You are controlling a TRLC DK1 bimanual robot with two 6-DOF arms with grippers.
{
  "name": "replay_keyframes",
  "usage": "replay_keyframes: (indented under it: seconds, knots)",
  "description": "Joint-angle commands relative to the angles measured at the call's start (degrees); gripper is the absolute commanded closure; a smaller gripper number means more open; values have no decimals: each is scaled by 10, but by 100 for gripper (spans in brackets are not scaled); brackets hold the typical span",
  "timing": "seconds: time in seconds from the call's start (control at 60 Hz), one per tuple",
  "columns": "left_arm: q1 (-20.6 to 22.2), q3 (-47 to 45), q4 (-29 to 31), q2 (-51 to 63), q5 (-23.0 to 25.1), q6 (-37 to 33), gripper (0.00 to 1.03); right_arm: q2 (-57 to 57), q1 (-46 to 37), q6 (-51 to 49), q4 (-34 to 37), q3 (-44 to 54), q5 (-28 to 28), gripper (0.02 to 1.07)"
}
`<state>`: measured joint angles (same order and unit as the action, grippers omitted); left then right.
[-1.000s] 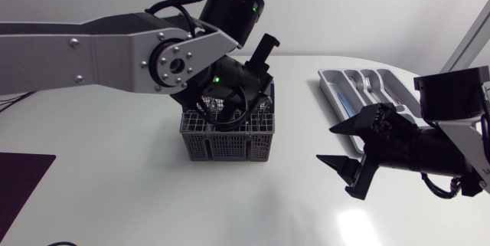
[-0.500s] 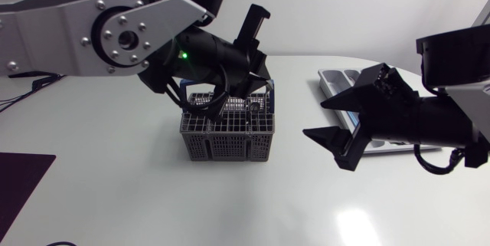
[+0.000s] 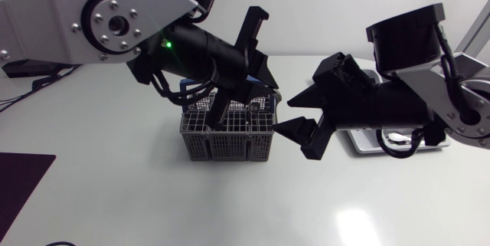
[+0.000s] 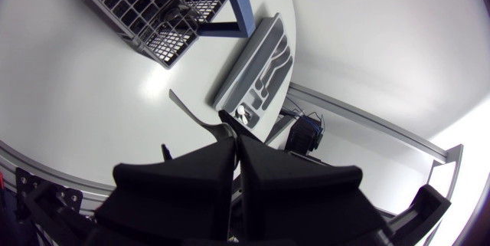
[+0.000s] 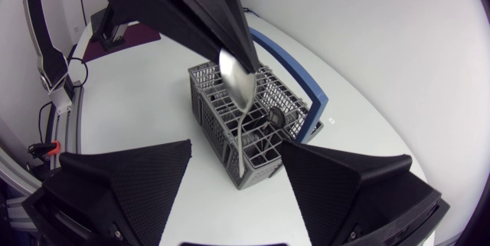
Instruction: Unload the cutlery basket into the drawer organizer.
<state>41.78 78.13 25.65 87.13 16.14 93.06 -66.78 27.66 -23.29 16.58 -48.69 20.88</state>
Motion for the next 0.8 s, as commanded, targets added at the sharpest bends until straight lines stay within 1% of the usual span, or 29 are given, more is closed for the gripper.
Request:
replay_keyframes:
  seconds: [0.0,0.033,0.167,0.233,0.283,0.317,0.367,0.383,0.467,0.533,0.6,0.667,0.783]
  knots:
    - [-10,18,4,-9,17,29,99,-17,4,21,-10,-21,8,33]
    - [-14,18,5,-9,26,33,99,-20,4,24,-14,-24,8,37]
    - [-22,18,8,-13,46,37,99,-37,4,29,-26,-27,10,58]
    - [-25,17,8,-16,52,40,99,-43,4,30,-30,-27,14,61]
    - [-27,17,8,-19,58,42,99,-49,4,31,-31,-26,16,62]
    - [-28,16,8,-21,60,42,99,-51,4,31,-34,-26,17,65]
    - [-30,16,8,-23,63,42,99,-53,4,33,-37,-26,17,67]
    - [-31,16,8,-23,64,43,99,-53,4,34,-38,-25,17,70]
    - [-32,15,8,-22,65,43,99,-53,4,35,-44,-22,17,78]
    - [-32,14,8,-21,68,46,99,-53,4,35,-44,-22,17,82]
    - [-33,14,8,-20,68,46,99,-53,4,35,-45,-22,17,91]
    - [-33,15,8,-20,68,47,99,-53,4,35,-44,-22,19,102]
    - [-33,15,7,-19,69,49,99,-53,4,35,-42,-21,22,102]
